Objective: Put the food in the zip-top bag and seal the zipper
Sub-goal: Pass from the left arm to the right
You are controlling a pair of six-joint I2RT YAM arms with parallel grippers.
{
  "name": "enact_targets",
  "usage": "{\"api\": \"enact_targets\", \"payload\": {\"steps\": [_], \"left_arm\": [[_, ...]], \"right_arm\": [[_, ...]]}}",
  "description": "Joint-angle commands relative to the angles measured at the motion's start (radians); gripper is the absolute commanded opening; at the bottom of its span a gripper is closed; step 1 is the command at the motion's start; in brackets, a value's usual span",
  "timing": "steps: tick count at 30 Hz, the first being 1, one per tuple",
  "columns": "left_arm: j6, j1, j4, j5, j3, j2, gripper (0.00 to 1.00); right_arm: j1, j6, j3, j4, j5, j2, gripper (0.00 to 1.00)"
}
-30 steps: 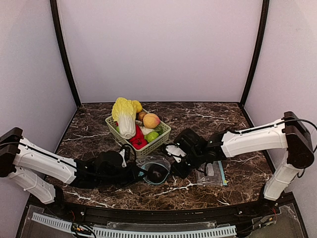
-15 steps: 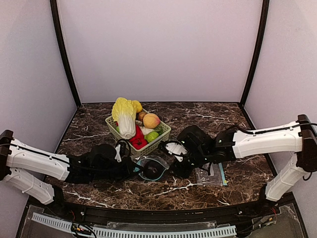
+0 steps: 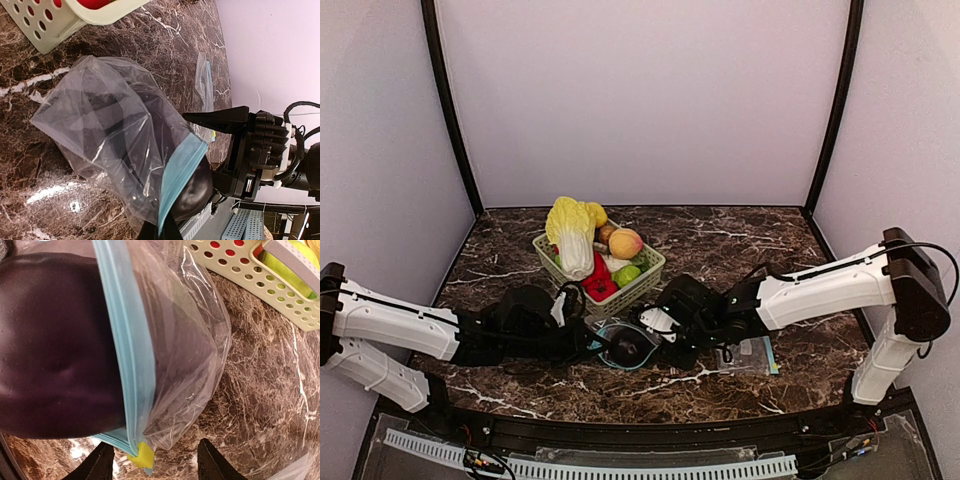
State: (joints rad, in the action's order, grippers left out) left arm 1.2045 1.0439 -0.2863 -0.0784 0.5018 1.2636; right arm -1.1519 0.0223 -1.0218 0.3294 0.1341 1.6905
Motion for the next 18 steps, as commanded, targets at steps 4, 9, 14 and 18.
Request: {"api": "enact_targets", "payload": {"steps": [4, 9, 14, 18], "left_arm": [[-0.018, -0.017, -0.008, -0.054, 0.008, 0.022, 0.01], [-0.030, -0.034, -0.007, -0.071, 0.018, 0.030, 0.01], [-0.202, -0.047, 0.294, 0.028, 0.132, 0.001, 0.01], [-0.364, -0.046, 0.576, 0.166, 0.276, 0.011, 0.01]], "right_arm": [[-0.020, 0.079, -0.042, -0.061, 0.046, 0.037, 0.39], [-0.024, 0.094, -0.044, -0.050, -0.004, 0.000, 0.02], [-0.039, 0.046, -0.141, 0.152, -0.120, -0.062, 0.00], [-0.048, -0.021, -0.216, 0.294, -0.258, -0.099, 0.00]]}}
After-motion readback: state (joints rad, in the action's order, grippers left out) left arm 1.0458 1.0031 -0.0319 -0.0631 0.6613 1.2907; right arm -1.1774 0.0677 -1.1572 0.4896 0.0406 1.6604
